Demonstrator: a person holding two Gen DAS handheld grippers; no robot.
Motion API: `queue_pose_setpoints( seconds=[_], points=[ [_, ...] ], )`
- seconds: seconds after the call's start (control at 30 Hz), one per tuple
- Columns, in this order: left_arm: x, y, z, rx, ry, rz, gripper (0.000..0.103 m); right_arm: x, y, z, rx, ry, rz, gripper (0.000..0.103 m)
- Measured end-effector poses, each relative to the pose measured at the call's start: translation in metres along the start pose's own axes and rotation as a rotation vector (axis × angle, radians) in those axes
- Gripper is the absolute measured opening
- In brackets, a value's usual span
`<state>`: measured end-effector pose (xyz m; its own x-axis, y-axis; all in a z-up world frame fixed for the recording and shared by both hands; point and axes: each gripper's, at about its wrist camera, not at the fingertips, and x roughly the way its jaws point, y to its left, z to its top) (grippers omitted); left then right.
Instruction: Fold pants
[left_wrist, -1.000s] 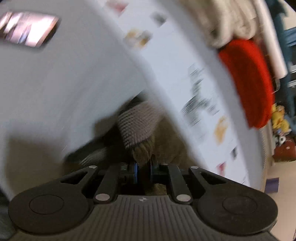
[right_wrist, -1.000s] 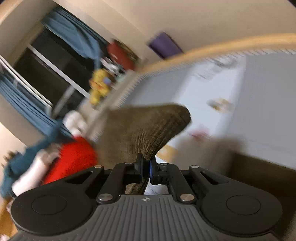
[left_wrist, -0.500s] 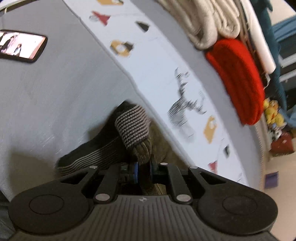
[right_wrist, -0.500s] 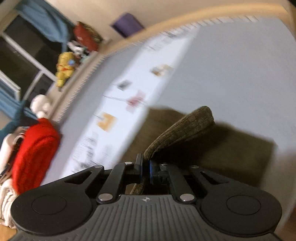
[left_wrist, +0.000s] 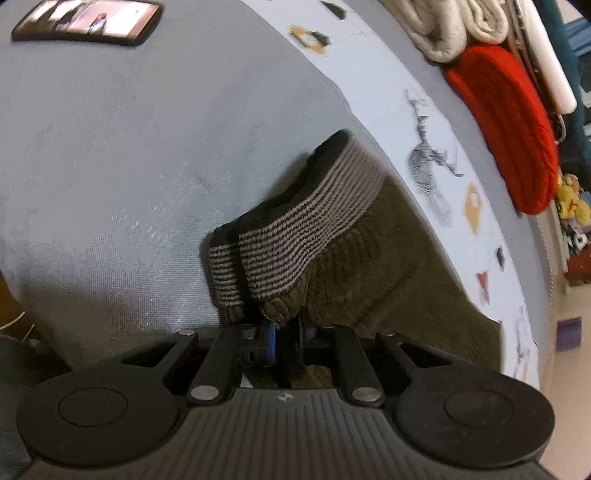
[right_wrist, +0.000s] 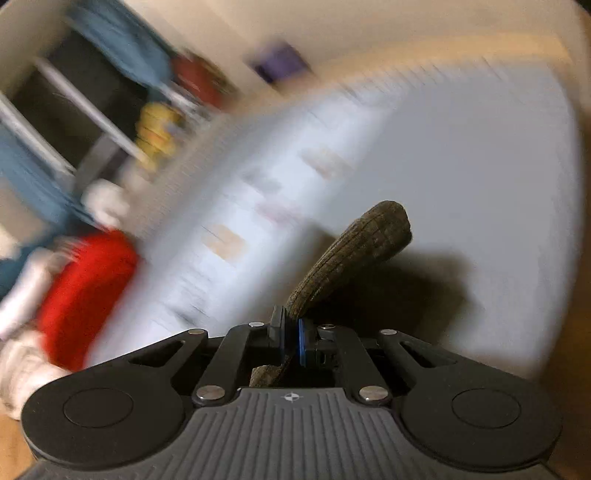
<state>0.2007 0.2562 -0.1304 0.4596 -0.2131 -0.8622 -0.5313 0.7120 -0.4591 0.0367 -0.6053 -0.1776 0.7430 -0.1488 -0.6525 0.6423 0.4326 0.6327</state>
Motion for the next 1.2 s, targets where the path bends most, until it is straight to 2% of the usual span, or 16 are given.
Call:
queue_pose_setpoints(
  seconds=[0.03,0.1,0.3,0.43,0.5,0.6,0.63,0.67,0.7,0.73,0.77,0.83,0.9,1.03,1.1,1.2],
  points=[
    [-0.002,-0.003,-0.001,0.012,-0.009,0.004,0.012,0.013,-0.022,-0.009,0.046,0.027,-0.029,0.006],
    [-0.008,-0.012,0.000,0.063,-0.018,0.018,0.012,0.012,-0.038,-0.016,0.106,-0.011,0.050,0.006],
    [-0.024,-0.017,0.000,0.101,-0.012,0.015,0.012,0.009,-0.029,-0.003,0.098,0.018,0.022,0.007],
    [-0.041,-0.019,0.008,0.098,-0.013,-0.017,0.011,-0.007,-0.015,0.006,0.071,-0.017,0.042,0.007],
    [-0.045,-0.022,0.011,0.121,-0.022,0.001,0.011,-0.008,-0.015,0.005,0.067,-0.011,0.054,0.007],
    [-0.035,-0.020,0.008,0.138,0.006,0.046,0.013,0.004,-0.026,0.002,0.088,0.039,-0.036,0.008],
    [-0.032,-0.018,0.005,0.138,0.010,0.061,0.014,0.004,-0.033,0.001,0.125,0.036,-0.028,0.007],
    [-0.032,-0.016,0.003,0.137,0.005,0.081,0.020,-0.001,-0.041,0.000,0.176,0.028,-0.002,0.008],
    [-0.033,-0.014,0.001,0.142,-0.005,0.117,0.030,-0.007,-0.044,0.000,0.199,0.015,-0.026,0.011],
    [-0.035,-0.013,0.001,0.152,-0.014,0.143,0.039,-0.014,-0.044,0.000,0.192,-0.011,-0.082,0.027],
    [-0.037,-0.013,0.001,0.155,-0.026,0.164,0.050,-0.022,-0.044,0.001,0.170,-0.047,-0.108,0.033],
    [-0.046,-0.015,0.001,0.192,-0.065,0.183,0.051,-0.036,-0.042,0.006,0.114,-0.104,-0.188,0.038],
    [-0.056,-0.021,0.001,0.231,-0.121,0.205,0.055,-0.047,-0.037,0.012,0.058,-0.160,-0.211,0.038],
    [-0.077,-0.044,-0.003,0.293,-0.218,0.205,0.080,-0.049,-0.012,0.036,-0.019,-0.224,-0.137,0.039],
    [-0.081,-0.059,-0.009,0.334,-0.246,0.198,0.083,-0.035,0.011,0.049,-0.081,-0.215,-0.087,0.042],
    [-0.077,-0.078,-0.017,0.370,-0.235,0.177,0.083,0.007,0.045,0.070,-0.159,-0.133,-0.033,0.049]
  ],
)
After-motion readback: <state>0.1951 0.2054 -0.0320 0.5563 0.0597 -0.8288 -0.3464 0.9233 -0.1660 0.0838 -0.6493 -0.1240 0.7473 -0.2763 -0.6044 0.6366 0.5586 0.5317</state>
